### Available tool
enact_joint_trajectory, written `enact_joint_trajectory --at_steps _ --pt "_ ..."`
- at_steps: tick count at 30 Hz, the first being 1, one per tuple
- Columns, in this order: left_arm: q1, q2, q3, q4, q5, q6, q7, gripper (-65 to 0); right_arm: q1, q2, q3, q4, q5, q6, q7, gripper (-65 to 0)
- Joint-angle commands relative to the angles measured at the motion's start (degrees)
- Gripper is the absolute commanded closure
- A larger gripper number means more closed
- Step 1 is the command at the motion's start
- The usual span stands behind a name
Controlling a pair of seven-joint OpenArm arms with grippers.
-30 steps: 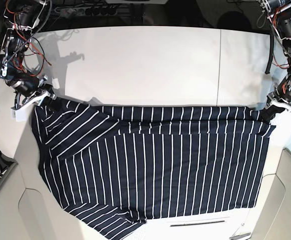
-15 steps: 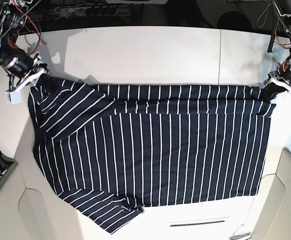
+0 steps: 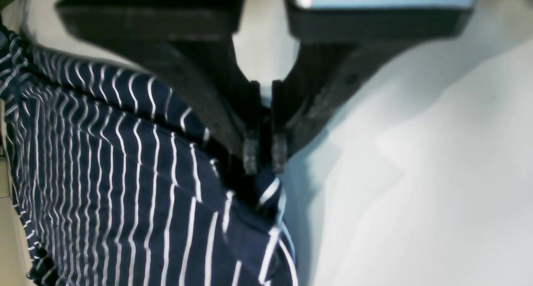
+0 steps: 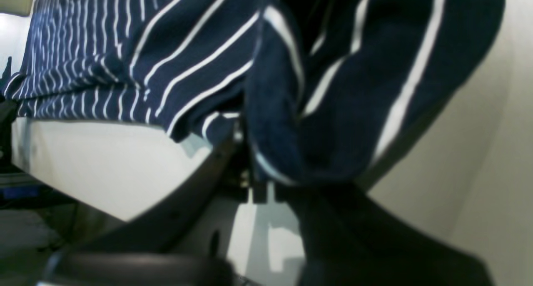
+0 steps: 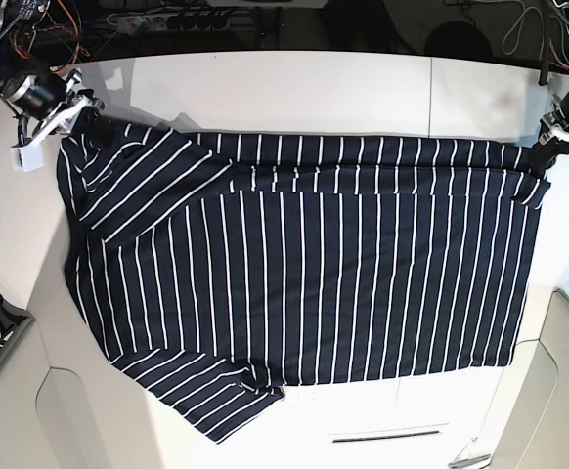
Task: Fold the T-shirt properly
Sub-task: 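Drag the shirt toward the robot and release both grippers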
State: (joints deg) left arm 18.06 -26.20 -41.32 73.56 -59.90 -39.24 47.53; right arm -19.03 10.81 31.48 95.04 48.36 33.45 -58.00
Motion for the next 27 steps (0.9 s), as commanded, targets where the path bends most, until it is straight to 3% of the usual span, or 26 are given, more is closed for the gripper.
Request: enact_joint_trajectory --at_steps 1,5,16,27 --pt "0.66 -1.27 -0.44 0.96 -1.18 -0.76 -0.5 0.0 -0.24 1.09 0.44 1.07 1.44 0.44 -0.31 0.0" --pt "2.34 -1.29 -0.44 1.11 -1.25 -0.76 -0.52 0.0 -0.31 1.75 0.5 1.07 1.81 0.44 -2.64 0.0" --pt "9.66 -1.27 -0.48 7.21 -2.45 -0.76 -0.55 0.0 -4.74 1.9 0.87 2.34 2.49 0.48 -2.71 0.0" --pt "12.74 0.85 -1.46 14.25 -1.86 -0.76 0.79 0.0 -8.31 1.9 6.12 8.2 3.19 0.5 -4.17 0.0"
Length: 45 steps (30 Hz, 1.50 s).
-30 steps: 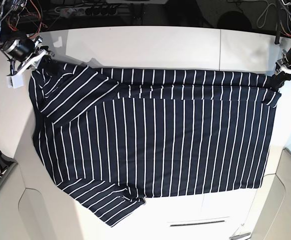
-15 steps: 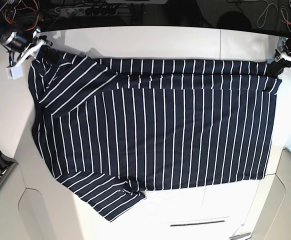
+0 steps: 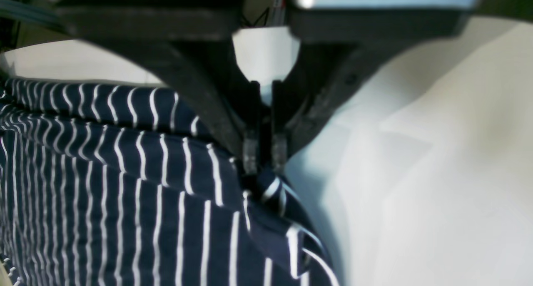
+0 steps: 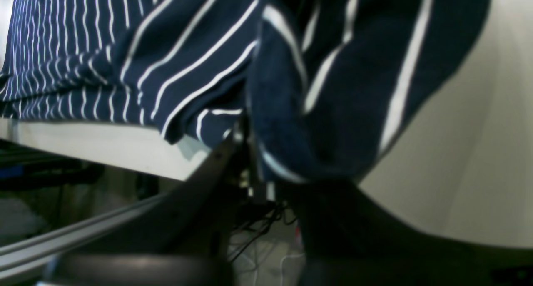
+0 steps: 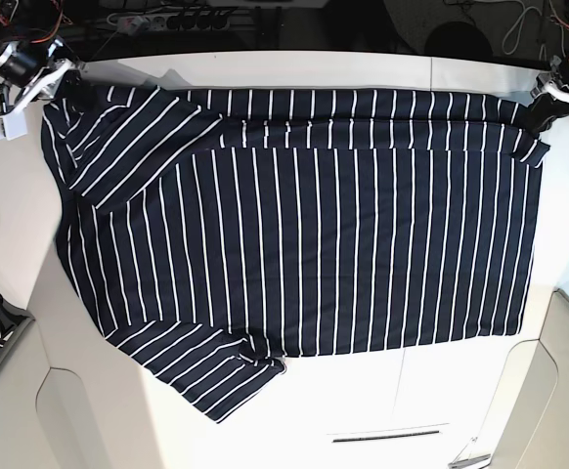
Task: Fold the T-shirt properly
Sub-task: 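Drag the shirt toward the robot and release both grippers, then move both grippers to the hem corners and grasp them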
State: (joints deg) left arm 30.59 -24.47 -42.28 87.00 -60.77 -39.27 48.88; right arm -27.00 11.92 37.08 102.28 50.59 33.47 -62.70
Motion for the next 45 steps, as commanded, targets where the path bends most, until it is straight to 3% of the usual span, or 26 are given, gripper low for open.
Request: enact_joint_trajectory --at_steps 1,7,8,11,13,14,22,28,36,39,45 --pt "0.22 -0.52 -0.5 0.81 -0.96 -0.73 -0.59 0.0 -0.35 0.76 1.11 0.96 0.83 0.48 0.52 0.0" --pt "0.22 1.07 -0.5 0.79 -0.9 -0.73 0.31 0.0 -0.33 0.76 3.58 0.9 -0.63 0.39 0.55 0.0" --pt "0.22 1.29 -0.5 0.79 -0.9 -0.73 0.28 -3.2 -0.31 0.79 3.74 0.9 -0.61 0.39 0.61 -0.8" --pt "0.2 1.62 -0.5 0.79 -0.94 -0.73 0.24 -15.6 -0.28 0.81 3.85 0.9 -0.61 0.39 1.2 -24.3" --pt "0.22 1.62 -0.63 0.79 -0.94 -0.73 0.24 -20.2 -0.28 1.07 3.87 0.92 -0.5 0.39 1.22 -33.6" --pt "0.22 1.62 -1.16 0.81 -1.03 -0.73 0.24 -20.5 -0.28 1.49 3.93 0.92 -0.46 0.39 1.46 -35.2" --pt "0.17 1.7 -11.78 0.81 -5.35 -0.73 0.92 -21.7 4.59 2.73 15.04 1.01 1.73 0.37 4.44 -35.2" --pt "0.0 0.35 -13.62 0.83 -8.52 -0.73 1.09 -29.8 12.33 5.25 16.35 0.61 -2.27 -0.35 8.13 -35.2" --pt "-4.33 -2.89 -13.62 0.85 -8.39 -0.73 1.11 -32.0 23.54 10.99 11.82 -6.91 -7.87 -0.72 12.24 -35.2" --pt "-7.37 -4.55 -13.03 0.83 -7.13 -0.73 1.09 -36.6 28.89 13.16 8.02 -15.08 -9.84 -0.72 14.32 -35.4" --pt "-13.42 -8.66 -6.49 0.61 -0.31 -0.73 -2.36 -36.7 41.24 14.82 0.15 -34.03 -13.0 -0.68 21.81 -35.6"
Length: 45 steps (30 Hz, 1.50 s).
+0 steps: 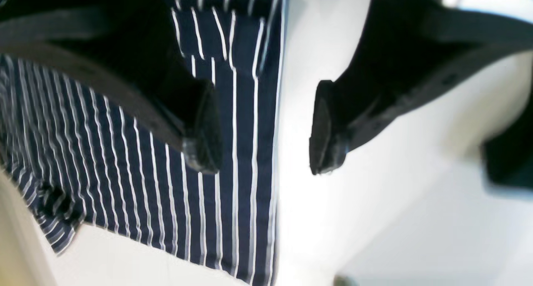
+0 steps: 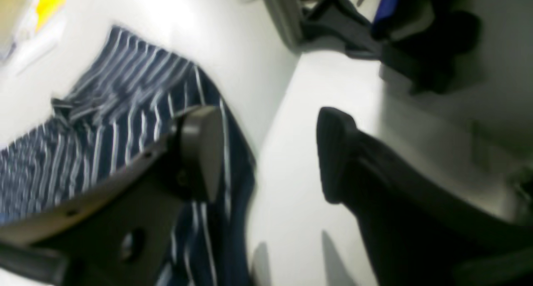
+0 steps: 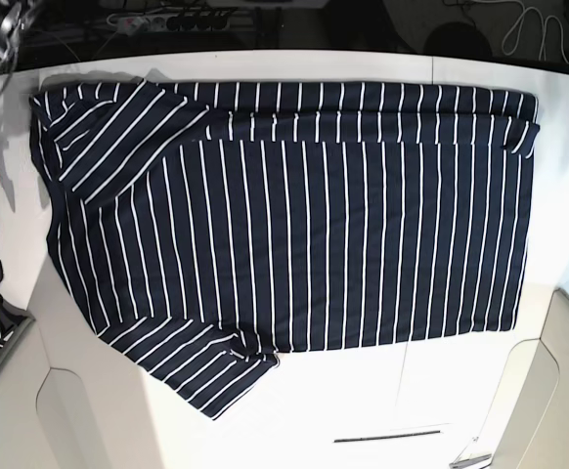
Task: Fold the T-shirt properly
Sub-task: 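Move both grippers to the hem corners and grasp them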
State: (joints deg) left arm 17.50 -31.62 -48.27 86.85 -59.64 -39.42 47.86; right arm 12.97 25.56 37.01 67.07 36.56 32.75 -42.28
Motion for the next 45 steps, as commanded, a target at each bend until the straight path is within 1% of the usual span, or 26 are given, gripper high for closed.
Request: enact_joint_trajectory --at_steps 1,4,6,9,12,16,19,20,22,25,35,44,45 --pt "-1.6 -2.1 1.2 0.57 0.7 -0.58 -2.69 -36.8 3.5 1.16 -1.07 -1.68 0.0 0.04 2.19 -35.6" --pt "-6.29 -3.54 6.82 -1.25 6.93 -0.22 -6.8 -38.3 9.22 1.01 -5.07 -9.7 -3.23 0.04 5.62 -35.6" --pt "-10.08 -4.15 10.54 -4.0 10.32 1.36 -8.96 -39.2 12.17 1.01 -8.09 -14.45 -4.9 0.04 8.39 -35.6" --pt "-17.14 -4.57 15.98 -10.51 14.78 1.53 -10.54 -39.2 15.82 0.9 -12.57 -20.52 -7.08 0.04 11.19 -35.6" --pt "-24.74 -4.59 21.09 -19.47 18.29 1.66 -12.22 -39.2 17.9 0.76 -16.39 -24.81 -8.24 0.02 12.98 -35.6" --pt "-34.82 -4.59 26.88 -34.93 25.24 4.33 -18.36 -39.2 18.08 -0.04 -18.27 -26.67 -10.8 0.04 13.94 -35.6" --pt "-41.42 -4.55 29.92 -45.97 27.91 6.03 -21.05 -39.2 17.9 -0.74 -18.29 -27.12 -11.69 0.04 13.94 -35.6" --pt "-43.25 -4.57 30.84 -49.16 28.55 7.1 -21.62 -39.2 17.9 -1.01 -18.29 -27.12 -12.09 0.04 13.92 -35.6" --pt "-46.27 -4.52 32.28 -54.53 28.87 7.74 -22.08 -39.2 17.94 -1.64 -18.29 -27.12 -12.28 0.07 13.94 -35.6" --pt "-48.3 -3.82 33.48 -58.58 28.85 7.69 -22.16 -39.2 17.94 -2.78 -18.29 -27.12 -12.2 0.07 14.01 -35.6" --pt "-48.61 0.07 33.57 -58.82 28.87 7.72 -21.97 -39.2 17.94 -6.84 -18.29 -27.12 -13.09 0.46 13.97 -35.6" --pt "-49.13 0.48 33.59 -58.82 28.81 7.72 -22.16 -39.0 17.97 -8.44 -18.29 -27.12 -13.0 0.52 13.14 -35.4" --pt "-49.24 0.48 33.59 -58.82 28.81 7.69 -22.16 -38.3 17.97 -8.5 -18.29 -27.12 -13.0 0.52 13.14 -33.8"
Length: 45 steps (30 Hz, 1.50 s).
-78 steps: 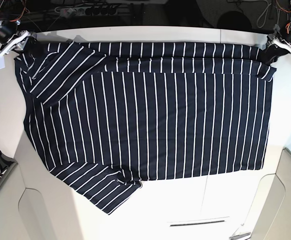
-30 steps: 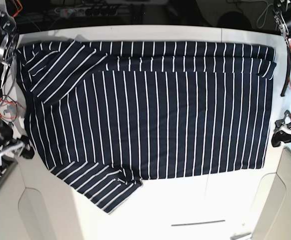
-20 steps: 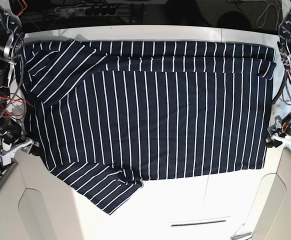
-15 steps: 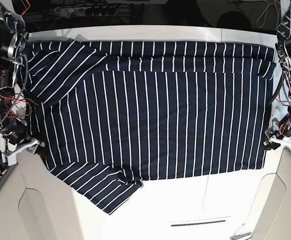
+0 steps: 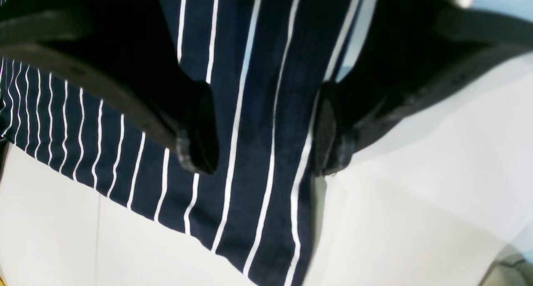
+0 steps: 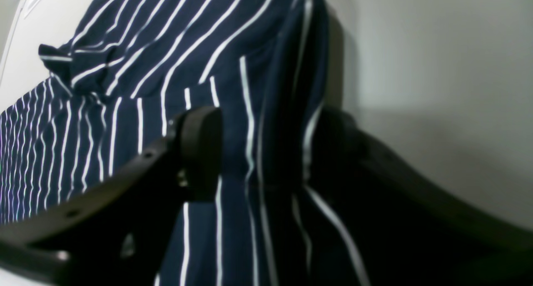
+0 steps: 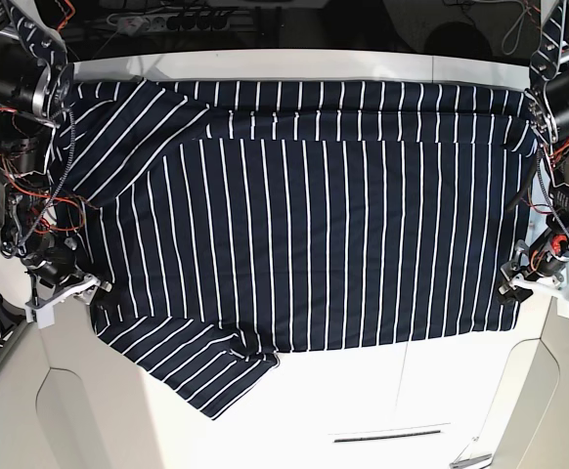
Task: Fold the T-shirt properly
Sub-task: 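Move both grippers to the hem corners and grasp them, then lift the hem and fold it over toward the collar edge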
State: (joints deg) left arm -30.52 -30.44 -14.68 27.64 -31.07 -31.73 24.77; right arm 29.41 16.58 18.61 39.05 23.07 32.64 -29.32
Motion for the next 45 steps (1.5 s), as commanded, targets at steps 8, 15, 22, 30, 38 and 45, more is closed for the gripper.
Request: enact_joint_trajectory --at_steps 8,15,22,30,38,45 --pt "-2.25 -0.85 -0.02 0.44 0.02 -4.98 3.13 -8.0 1.68 0.44 0.11 0.94 0.46 1.09 0.13 0.0" --pt "-4.04 -2.19 -0.02 2.03 -4.52 -8.27 9.49 0.0 1.66 0.55 0.11 2.69 0.5 1.25 -4.63 0.0" --pt "-2.62 -4.7 -0.02 9.94 -14.14 -8.27 22.21 0.0 1.27 1.14 0.11 10.84 5.22 1.36 -14.8 0.0" --pt "7.21 -8.7 -0.02 23.91 -25.53 -8.27 30.8 0.0 -4.81 4.35 0.13 23.3 16.74 2.1 -24.39 0.0" --pt "19.1 -11.47 -0.02 36.57 -28.7 -8.27 31.85 0.0 -15.67 8.39 0.17 34.34 21.7 2.08 -24.74 0.0" --pt "23.61 -11.3 -0.02 40.06 -28.68 -8.27 31.28 0.0 -18.73 8.76 0.17 34.38 17.59 0.96 -24.44 0.0"
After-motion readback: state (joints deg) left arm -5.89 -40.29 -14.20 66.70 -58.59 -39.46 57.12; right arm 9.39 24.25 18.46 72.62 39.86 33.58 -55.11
